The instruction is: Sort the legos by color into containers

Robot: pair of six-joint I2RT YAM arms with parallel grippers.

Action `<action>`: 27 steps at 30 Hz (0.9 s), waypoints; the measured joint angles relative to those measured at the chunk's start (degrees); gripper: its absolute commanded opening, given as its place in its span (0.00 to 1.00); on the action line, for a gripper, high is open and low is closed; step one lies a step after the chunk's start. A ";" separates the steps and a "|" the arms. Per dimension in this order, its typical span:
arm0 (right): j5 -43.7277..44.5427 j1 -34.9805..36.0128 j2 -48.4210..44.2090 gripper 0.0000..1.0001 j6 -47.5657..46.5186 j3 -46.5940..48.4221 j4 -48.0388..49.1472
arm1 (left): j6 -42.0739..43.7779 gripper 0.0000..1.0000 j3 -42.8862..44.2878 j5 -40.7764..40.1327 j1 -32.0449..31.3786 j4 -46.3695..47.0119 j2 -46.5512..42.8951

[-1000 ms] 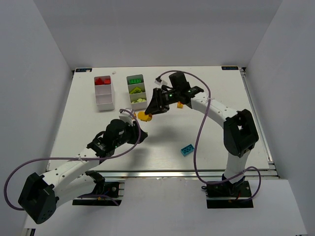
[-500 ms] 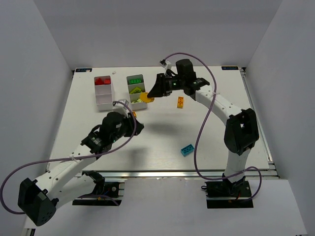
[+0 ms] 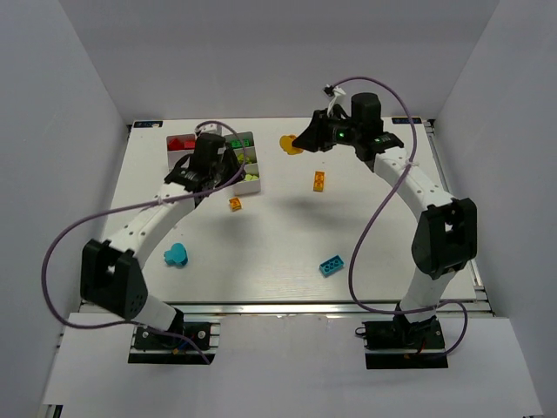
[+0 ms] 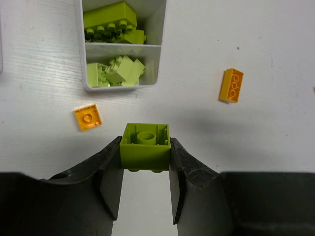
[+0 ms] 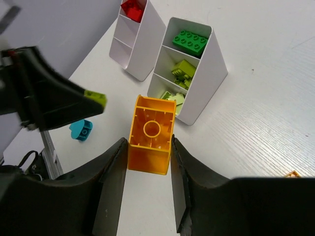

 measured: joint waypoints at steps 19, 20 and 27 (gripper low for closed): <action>-1.14 -1.14 -4.59 0.00 -0.42 -6.29 1.55 | 6.86 0.36 18.97 -7.78 1.05 -1.92 22.67; -1.16 -1.16 -4.68 0.00 -0.39 -6.29 1.64 | 6.88 0.37 19.52 -7.93 1.11 -1.92 23.61; -1.40 -1.29 -5.49 0.00 -0.39 -7.13 2.84 | 7.06 0.49 21.90 -9.07 1.38 -2.36 27.82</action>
